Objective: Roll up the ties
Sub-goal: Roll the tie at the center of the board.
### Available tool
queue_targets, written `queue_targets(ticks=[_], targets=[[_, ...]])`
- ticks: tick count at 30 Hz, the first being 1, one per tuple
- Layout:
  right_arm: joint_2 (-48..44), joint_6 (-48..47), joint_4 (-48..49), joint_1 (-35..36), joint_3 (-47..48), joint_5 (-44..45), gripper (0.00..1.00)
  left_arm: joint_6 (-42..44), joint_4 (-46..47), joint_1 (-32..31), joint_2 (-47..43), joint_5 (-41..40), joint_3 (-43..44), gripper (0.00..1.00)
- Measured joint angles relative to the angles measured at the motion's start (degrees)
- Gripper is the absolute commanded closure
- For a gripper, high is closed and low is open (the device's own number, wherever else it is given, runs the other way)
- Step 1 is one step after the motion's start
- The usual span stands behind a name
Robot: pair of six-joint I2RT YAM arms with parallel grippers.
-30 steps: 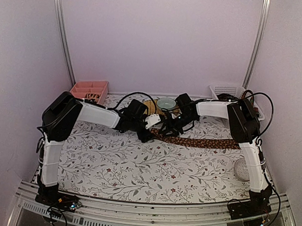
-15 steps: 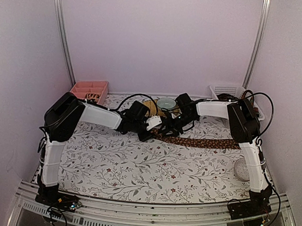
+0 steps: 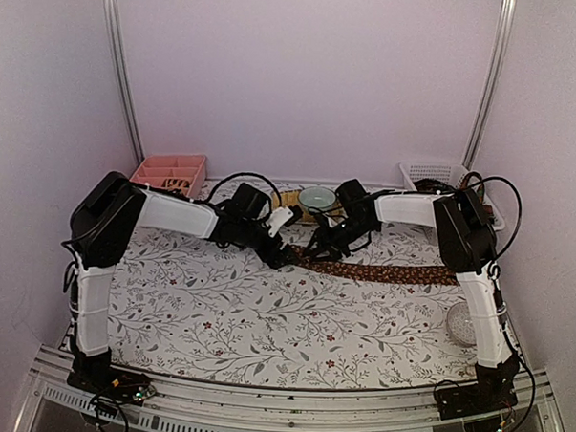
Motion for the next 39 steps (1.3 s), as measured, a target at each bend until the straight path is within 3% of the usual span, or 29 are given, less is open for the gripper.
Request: queue_targets(ticks=[8, 16, 29, 39], targets=[[0.0, -0.2, 1.7, -0.2, -1.2, -0.9, 0.70, -26.6, 11.1, 7.6, -0.7, 11.8, -6.5, 0.21], [0.0, -0.2, 3.4, -0.5, -2.3, -2.3, 0.70, -45.7, 22.1, 7.3, 5.0, 20.2, -7.3, 0.27], [0.0, -0.1, 5.1, -0.7, -3.2, -3.4, 0.70, -61.3, 31.9, 4.5, 8.2, 22.8, -7.8, 0.35], [0.0, -0.1, 5.9, -0.6, -3.7, -4.1, 0.70, -65.7, 36.8, 4.2, 10.4, 22.6, -8.6, 0.65]])
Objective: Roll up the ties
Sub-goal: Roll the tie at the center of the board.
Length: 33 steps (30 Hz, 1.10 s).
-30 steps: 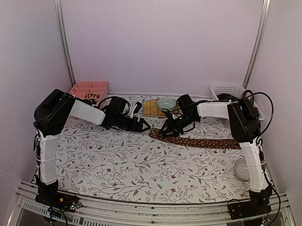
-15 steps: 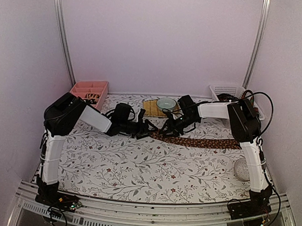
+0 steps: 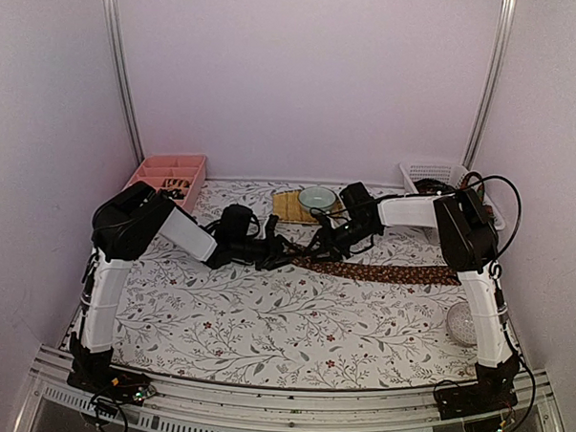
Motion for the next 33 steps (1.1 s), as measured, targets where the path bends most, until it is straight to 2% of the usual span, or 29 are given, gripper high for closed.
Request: queue_targets(ticks=[6, 10, 16, 18, 24, 33], targets=[[0.0, 0.0, 0.2, 0.0, -0.1, -0.1, 0.70, -0.2, -0.8, -0.1, 0.2, -1.8, -0.1, 0.82], [0.0, -0.1, 0.2, 0.0, -0.1, -0.1, 0.67, -0.1, -1.4, -0.1, 0.1, -3.3, 0.1, 0.90], [-0.3, -1.0, 0.3, 0.1, 0.0, -0.5, 0.43, 0.6, -3.3, -0.2, -0.5, -6.2, 0.1, 0.91], [-1.0, -2.2, 0.3, 0.3, 0.0, -0.1, 0.38, 1.6, -4.7, -0.3, -1.0, -7.1, 0.2, 0.91], [-4.3, -7.6, -1.8, 0.8, -1.1, 8.0, 0.32, 7.8, -14.1, -0.8, -4.6, -12.8, 0.7, 0.91], [-12.9, -15.3, -5.7, -1.2, -9.9, 18.3, 0.28, 19.6, -32.1, -2.2, -7.9, -30.1, 7.2, 0.91]])
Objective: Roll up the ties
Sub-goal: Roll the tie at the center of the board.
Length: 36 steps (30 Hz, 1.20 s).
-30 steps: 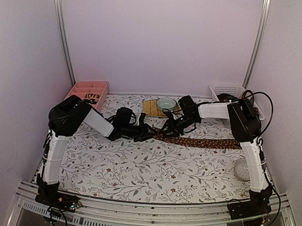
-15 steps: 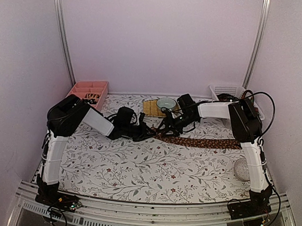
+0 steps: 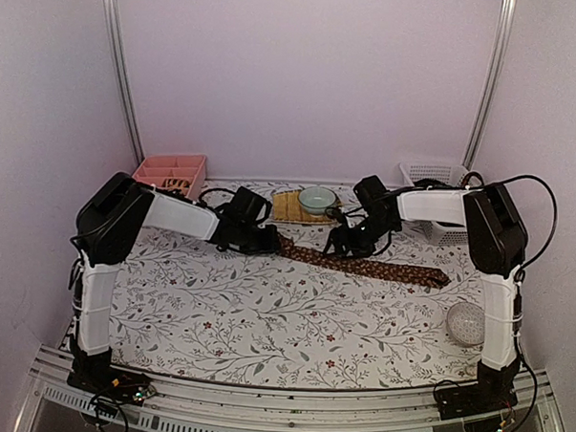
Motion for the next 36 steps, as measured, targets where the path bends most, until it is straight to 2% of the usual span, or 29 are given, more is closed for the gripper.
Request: queue_targets(ticks=[7, 11, 15, 21, 31, 36], targets=[[-4.2, -3.4, 0.4, -0.4, -6.2, 4.9, 0.28, 7.8, -12.2, -3.9, 0.0, -12.9, 7.4, 0.91], [-5.8, -6.2, 3.1, -0.4, -9.1, 6.3, 0.23, 10.7, -15.1, -4.9, 0.0, -16.0, 10.4, 0.91], [-7.8, -13.4, 6.9, -0.2, -12.7, 5.5, 0.20, 11.8, -16.3, -4.6, 0.0, -15.1, 10.4, 0.91], [-8.3, -27.0, 11.2, 1.7, -12.7, 3.3, 0.15, 12.2, -16.2, -3.3, 0.0, -11.2, 9.9, 0.91], [-5.7, -39.8, 10.3, 4.7, 2.2, 4.0, 0.13, 11.5, -13.8, -1.5, 0.0, -6.0, 6.6, 0.91], [-0.3, -43.4, 8.9, 5.6, 3.0, 6.6, 0.13, 11.1, -11.8, -0.5, -0.2, -4.1, 5.1, 0.91]])
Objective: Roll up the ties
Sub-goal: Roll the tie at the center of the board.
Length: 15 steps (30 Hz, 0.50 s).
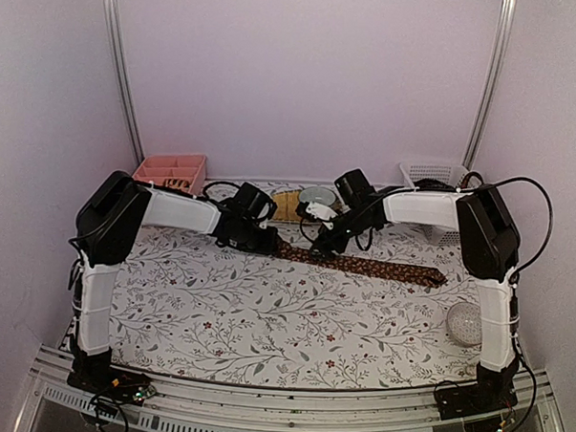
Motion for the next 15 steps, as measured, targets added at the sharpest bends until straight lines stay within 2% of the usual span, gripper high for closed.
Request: queue_targets(ticks=[8, 11, 15], targets=[[4.7, -2.2, -3.6, 1.0, -0.1, 3.4, 0.17, -0.3, 1.4, 0.7, -0.1, 2.1, -1.0, 0.91], [5.3, -2.4, -4.9, 1.4, 1.2, 4.3, 0.23, -0.4, 1.5, 0.8, -0.3, 2.6, -1.1, 0.91], [6.8, -2.3, -5.7, 2.0, 3.7, 4.6, 0.37, -0.4, 1.5, 0.8, -0.7, 2.8, -1.1, 0.91]])
